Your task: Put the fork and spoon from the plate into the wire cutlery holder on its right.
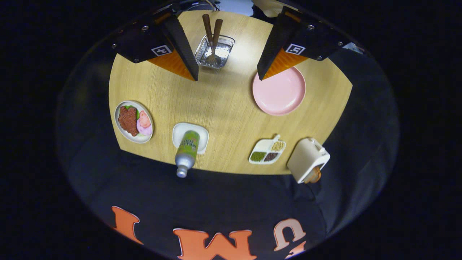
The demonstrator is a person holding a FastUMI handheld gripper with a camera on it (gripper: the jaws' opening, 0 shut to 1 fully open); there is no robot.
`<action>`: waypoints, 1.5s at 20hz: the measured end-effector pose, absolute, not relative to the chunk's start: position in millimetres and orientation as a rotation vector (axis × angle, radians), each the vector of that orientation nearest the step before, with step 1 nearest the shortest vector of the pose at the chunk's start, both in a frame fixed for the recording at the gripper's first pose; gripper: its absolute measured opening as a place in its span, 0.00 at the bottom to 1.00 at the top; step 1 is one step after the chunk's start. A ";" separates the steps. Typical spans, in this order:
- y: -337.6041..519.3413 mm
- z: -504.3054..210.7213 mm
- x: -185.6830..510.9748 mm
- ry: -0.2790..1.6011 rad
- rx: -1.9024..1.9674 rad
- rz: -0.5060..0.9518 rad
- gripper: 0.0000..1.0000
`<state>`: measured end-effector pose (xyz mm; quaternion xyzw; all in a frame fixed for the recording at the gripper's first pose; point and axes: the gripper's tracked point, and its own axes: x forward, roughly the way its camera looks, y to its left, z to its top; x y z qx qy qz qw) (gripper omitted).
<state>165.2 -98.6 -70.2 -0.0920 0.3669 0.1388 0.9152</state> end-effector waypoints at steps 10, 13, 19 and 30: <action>-74.2 60.2 147.5 0.276 -0.065 0.210 0.98; -71.0 69.8 128.7 0.220 -0.064 0.188 0.98; -64.9 90.6 98.7 0.124 -0.045 0.178 0.97; -88.5 105.6 66.1 0.057 -0.023 0.148 0.97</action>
